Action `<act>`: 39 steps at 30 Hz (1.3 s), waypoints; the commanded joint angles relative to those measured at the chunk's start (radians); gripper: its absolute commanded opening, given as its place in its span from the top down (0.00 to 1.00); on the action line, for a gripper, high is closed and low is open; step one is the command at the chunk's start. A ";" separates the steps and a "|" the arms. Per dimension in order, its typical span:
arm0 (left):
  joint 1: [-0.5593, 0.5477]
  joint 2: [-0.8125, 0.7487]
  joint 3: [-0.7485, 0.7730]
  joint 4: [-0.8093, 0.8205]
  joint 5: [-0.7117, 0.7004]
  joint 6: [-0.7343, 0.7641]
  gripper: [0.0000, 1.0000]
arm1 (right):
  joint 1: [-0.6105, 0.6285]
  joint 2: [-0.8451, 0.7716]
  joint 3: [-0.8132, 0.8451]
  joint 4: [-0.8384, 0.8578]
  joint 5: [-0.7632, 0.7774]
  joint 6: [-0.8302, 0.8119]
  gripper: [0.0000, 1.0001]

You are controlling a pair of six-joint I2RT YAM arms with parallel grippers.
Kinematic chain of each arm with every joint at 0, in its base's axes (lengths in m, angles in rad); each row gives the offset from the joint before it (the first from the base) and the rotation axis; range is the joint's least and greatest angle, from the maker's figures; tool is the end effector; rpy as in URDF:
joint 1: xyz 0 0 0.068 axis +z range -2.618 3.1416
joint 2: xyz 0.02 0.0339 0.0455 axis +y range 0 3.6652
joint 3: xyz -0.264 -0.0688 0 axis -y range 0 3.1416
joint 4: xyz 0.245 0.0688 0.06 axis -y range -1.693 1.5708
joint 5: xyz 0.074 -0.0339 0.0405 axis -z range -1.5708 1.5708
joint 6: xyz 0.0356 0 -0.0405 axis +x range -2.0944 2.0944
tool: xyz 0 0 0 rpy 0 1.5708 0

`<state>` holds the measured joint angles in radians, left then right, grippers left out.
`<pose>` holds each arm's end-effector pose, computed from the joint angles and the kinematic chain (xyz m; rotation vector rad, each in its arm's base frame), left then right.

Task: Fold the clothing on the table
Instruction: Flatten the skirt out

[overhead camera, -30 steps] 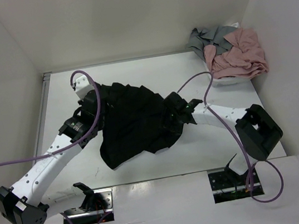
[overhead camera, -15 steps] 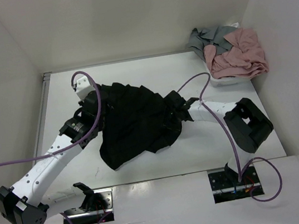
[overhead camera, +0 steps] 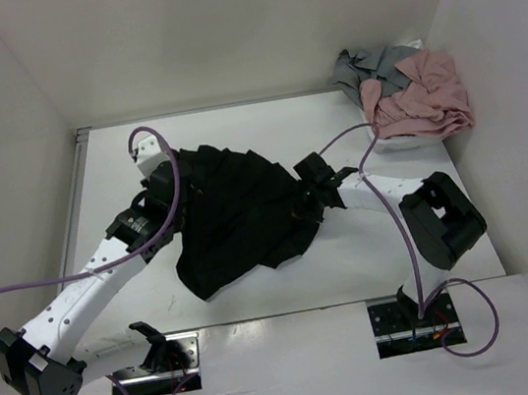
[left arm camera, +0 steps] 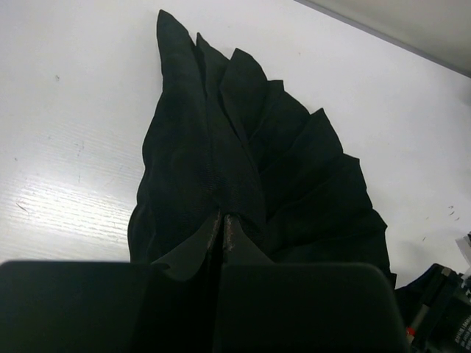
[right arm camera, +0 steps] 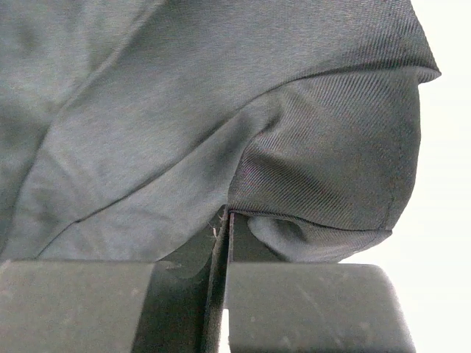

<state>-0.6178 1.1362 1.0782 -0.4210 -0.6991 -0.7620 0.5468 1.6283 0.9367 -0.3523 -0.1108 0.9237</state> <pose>0.2144 -0.1243 0.3520 -0.5538 1.8556 -0.1994 0.2689 0.1683 0.1725 0.4763 2.7177 0.6126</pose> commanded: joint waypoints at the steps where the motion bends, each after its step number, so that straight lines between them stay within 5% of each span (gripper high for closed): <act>1: 0.004 -0.023 -0.014 0.047 0.010 0.006 1.00 | -0.004 0.045 0.051 0.036 -0.010 -0.022 1.00; 4: 0.004 -0.023 -0.014 0.047 0.033 0.015 0.99 | -0.013 0.056 0.060 0.045 -0.010 -0.031 1.00; 5: 0.004 -0.023 -0.024 0.047 0.055 0.015 0.90 | -0.013 0.056 0.060 0.045 -0.010 -0.031 1.00; 6: -0.005 -0.033 -0.024 0.047 0.070 0.045 0.59 | -0.013 0.045 0.073 0.035 0.005 -0.031 1.00; 8: -0.028 -0.044 -0.024 0.057 0.079 0.072 0.35 | -0.013 -0.004 0.092 0.007 0.026 -0.040 1.00; 10: -0.049 -0.056 -0.024 0.068 0.095 0.096 0.00 | -0.022 -0.048 0.115 -0.040 0.069 -0.049 1.00; 21: -0.158 -0.139 -0.015 -0.001 0.513 0.351 0.00 | -0.199 -0.203 0.234 -0.116 0.025 -0.149 1.00; 27: -0.330 -0.070 -0.121 0.118 0.418 0.311 0.00 | -0.199 -0.194 0.254 -0.106 -0.038 -0.158 1.00; 33: -0.410 0.080 -0.172 0.367 0.345 0.267 0.00 | -0.199 -0.194 0.254 -0.119 -0.026 -0.181 1.00; 39: -0.454 0.243 -0.172 0.447 0.254 0.245 0.00 | -0.219 -0.205 0.295 -0.139 -0.026 -0.192 1.00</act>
<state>-1.0626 1.3460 0.9089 -0.0902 -0.3840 -0.4835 0.3420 1.4345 1.1648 -0.4740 -0.1349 0.7597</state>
